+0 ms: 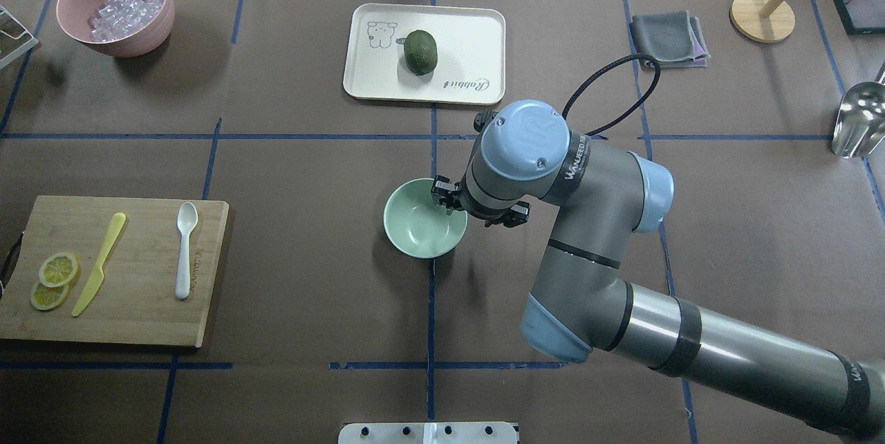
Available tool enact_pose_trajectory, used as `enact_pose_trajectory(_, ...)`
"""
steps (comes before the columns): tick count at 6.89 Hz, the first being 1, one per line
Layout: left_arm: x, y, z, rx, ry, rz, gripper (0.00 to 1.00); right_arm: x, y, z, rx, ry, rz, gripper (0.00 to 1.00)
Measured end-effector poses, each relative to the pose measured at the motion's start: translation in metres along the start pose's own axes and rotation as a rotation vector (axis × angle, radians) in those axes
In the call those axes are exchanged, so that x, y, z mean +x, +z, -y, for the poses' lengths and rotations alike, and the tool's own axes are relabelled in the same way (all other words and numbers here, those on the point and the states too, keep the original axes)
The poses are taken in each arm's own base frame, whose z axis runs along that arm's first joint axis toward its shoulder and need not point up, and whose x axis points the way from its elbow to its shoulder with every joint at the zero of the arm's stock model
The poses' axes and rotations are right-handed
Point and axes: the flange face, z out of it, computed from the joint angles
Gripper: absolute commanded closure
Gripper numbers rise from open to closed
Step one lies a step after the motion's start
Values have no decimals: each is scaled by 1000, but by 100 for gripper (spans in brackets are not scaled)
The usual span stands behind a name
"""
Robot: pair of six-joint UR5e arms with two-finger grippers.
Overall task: Place spoon in bowl
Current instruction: 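Carry the green bowl with the right gripper toward the table center, then release the green bowl and withdraw the right arm to rest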
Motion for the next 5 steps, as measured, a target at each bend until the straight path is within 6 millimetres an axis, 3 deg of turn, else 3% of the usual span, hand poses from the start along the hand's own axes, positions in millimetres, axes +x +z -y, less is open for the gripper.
enact_pose_trajectory(2,9,2,6,-8,20,4,0,43,-42,60,-24,-44,22,0)
enact_pose_trajectory(3,12,0,10,-5,26,6,0,86,-64,102,-22,-108,18,0)
enact_pose_trajectory(5,19,-6,17,9,38,1,0,197,-101,181,-18,-262,-8,0)
